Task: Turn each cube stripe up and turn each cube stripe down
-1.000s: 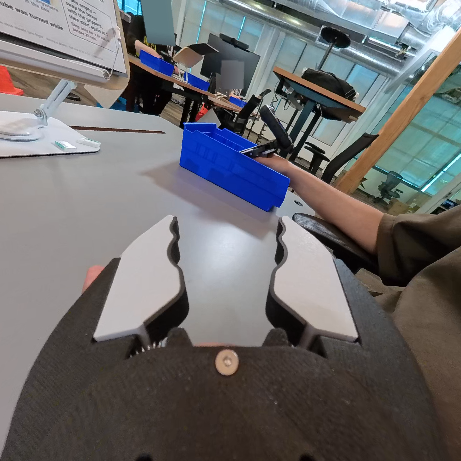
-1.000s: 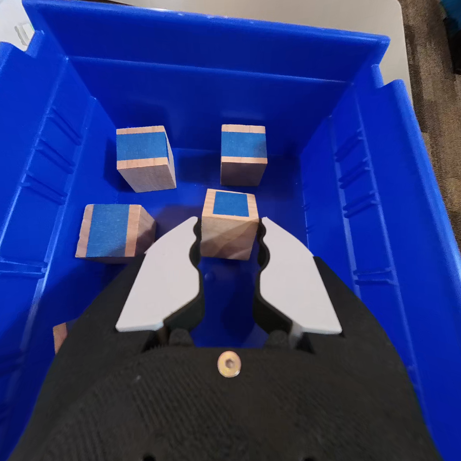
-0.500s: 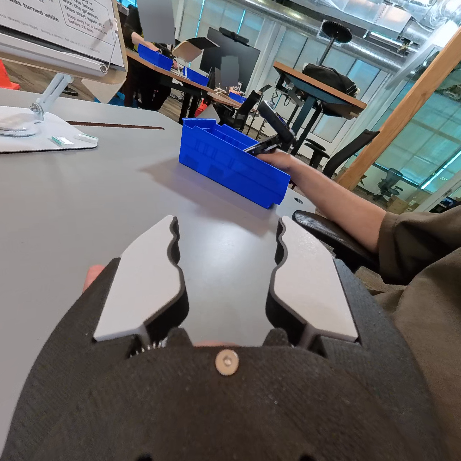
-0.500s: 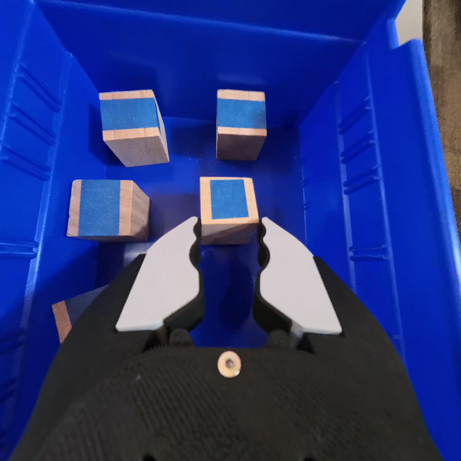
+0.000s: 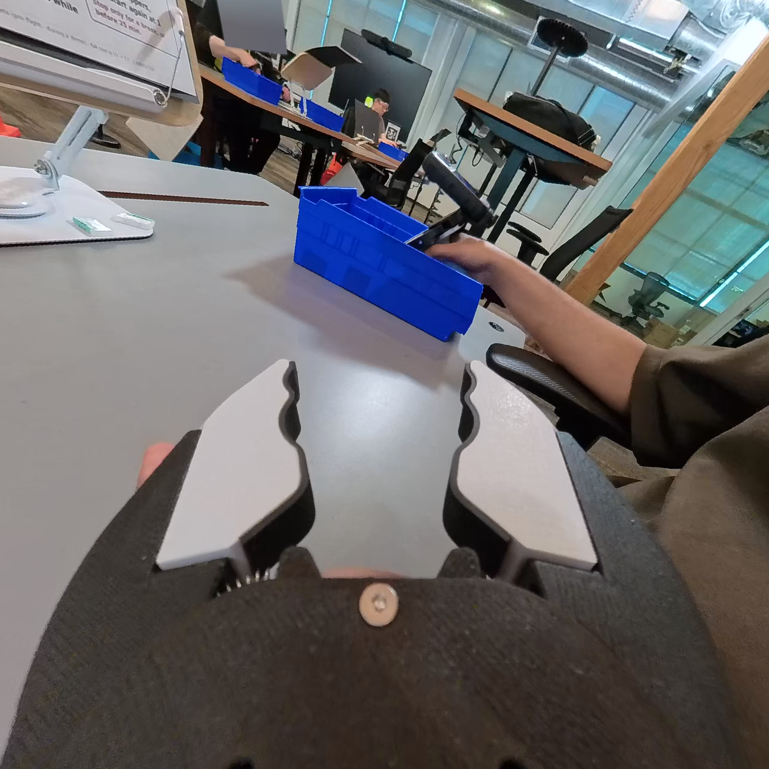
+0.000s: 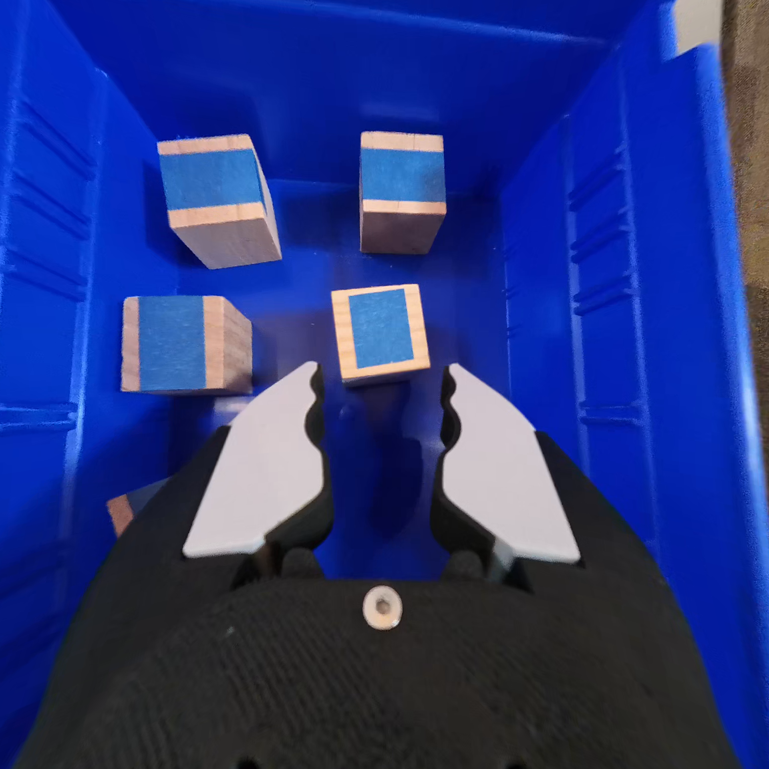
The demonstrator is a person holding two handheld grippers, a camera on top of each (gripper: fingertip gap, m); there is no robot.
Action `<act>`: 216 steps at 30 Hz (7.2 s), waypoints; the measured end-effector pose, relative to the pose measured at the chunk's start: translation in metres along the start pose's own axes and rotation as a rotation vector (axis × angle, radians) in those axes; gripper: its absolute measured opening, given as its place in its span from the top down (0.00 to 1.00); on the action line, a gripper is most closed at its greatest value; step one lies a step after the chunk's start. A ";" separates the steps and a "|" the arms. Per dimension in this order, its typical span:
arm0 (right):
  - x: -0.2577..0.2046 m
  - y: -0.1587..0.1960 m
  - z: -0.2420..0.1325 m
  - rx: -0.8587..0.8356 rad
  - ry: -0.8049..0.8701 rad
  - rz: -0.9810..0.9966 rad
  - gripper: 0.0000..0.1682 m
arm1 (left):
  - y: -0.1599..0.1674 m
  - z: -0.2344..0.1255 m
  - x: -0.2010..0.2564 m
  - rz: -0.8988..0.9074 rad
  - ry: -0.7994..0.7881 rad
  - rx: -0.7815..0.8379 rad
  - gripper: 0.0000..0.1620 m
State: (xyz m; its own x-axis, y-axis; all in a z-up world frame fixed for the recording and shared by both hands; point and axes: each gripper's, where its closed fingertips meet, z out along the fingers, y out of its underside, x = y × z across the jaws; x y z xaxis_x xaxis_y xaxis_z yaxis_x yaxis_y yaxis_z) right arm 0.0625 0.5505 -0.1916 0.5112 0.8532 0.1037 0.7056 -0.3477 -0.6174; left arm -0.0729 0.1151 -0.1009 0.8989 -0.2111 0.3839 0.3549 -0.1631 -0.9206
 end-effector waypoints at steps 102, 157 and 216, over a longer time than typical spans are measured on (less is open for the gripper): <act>-0.302 -0.036 -0.245 1.080 -0.921 0.291 0.63 | -0.096 0.060 0.029 -0.495 0.552 0.325 0.73; 0.005 0.030 -0.087 0.308 -0.183 0.269 0.75 | -0.011 0.097 0.060 -0.845 0.743 -0.069 0.68; 0.085 0.087 -0.067 -0.102 -0.027 0.185 0.89 | 0.016 0.109 0.081 -0.972 0.796 -0.227 0.62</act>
State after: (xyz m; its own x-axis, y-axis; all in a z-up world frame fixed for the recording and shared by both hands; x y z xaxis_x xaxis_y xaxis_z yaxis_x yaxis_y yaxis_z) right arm 0.2005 0.5665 -0.1845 0.6239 0.7811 -0.0261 0.6477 -0.5354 -0.5420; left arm 0.0331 0.2001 -0.0920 -0.1347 -0.4166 0.8990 0.6545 -0.7186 -0.2349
